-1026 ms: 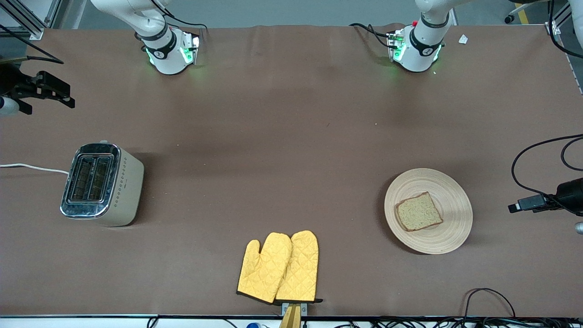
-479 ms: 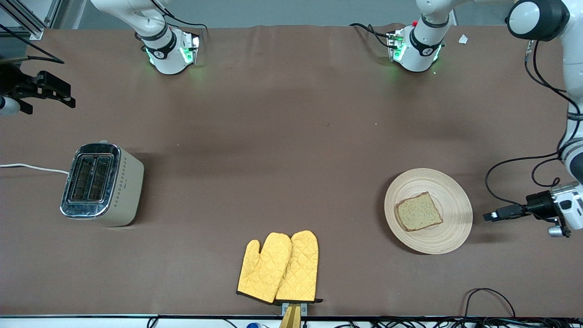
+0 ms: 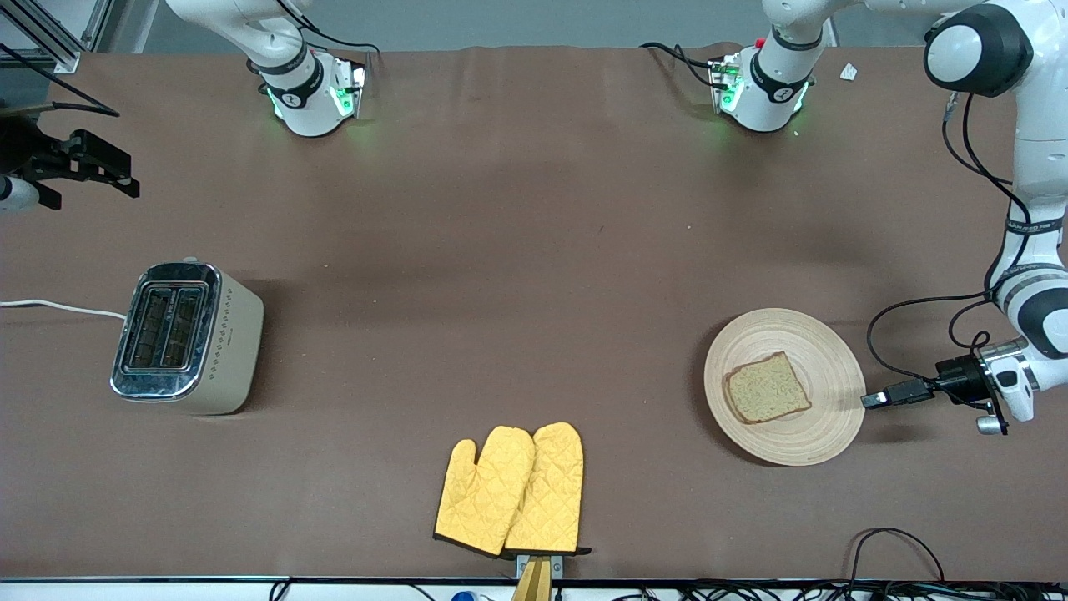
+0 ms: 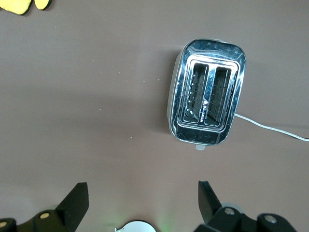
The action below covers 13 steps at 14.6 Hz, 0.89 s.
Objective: Move plate and put bread in toaster
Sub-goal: 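Reach the left gripper to the wooden plate rim, then push the plate toward the table middle with the left gripper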
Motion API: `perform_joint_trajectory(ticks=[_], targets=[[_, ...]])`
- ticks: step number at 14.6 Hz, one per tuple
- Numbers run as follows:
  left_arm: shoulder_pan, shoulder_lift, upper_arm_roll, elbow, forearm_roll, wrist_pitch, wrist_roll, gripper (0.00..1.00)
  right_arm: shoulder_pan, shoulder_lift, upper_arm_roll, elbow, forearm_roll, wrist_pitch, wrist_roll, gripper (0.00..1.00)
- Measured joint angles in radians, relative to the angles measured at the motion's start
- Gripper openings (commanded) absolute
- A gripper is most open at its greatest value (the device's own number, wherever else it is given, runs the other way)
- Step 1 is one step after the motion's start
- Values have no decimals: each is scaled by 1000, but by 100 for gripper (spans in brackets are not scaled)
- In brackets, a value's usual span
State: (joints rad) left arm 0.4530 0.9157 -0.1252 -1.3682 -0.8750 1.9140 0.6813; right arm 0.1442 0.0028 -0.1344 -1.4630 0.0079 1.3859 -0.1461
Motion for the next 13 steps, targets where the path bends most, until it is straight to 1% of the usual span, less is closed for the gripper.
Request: perform_joint_trajectory(ticks=[4, 8, 10, 12, 13], targets=[[0, 33, -1, 1, -12, -7, 26, 44, 0, 0, 0, 0, 0, 0, 0, 100], [0, 43, -1, 1, -12, -22, 34, 25, 0, 0, 0, 0, 0, 3, 0, 100], [1, 45, -1, 1, -12, -34, 35, 19, 0, 0, 0, 0, 0, 3, 0, 100], [5, 47, -1, 1, -12, -38, 36, 16, 0, 0, 0, 0, 0, 3, 0, 100], [6, 49, -1, 1, -12, -40, 36, 12, 0, 0, 0, 0, 0, 3, 0, 100]])
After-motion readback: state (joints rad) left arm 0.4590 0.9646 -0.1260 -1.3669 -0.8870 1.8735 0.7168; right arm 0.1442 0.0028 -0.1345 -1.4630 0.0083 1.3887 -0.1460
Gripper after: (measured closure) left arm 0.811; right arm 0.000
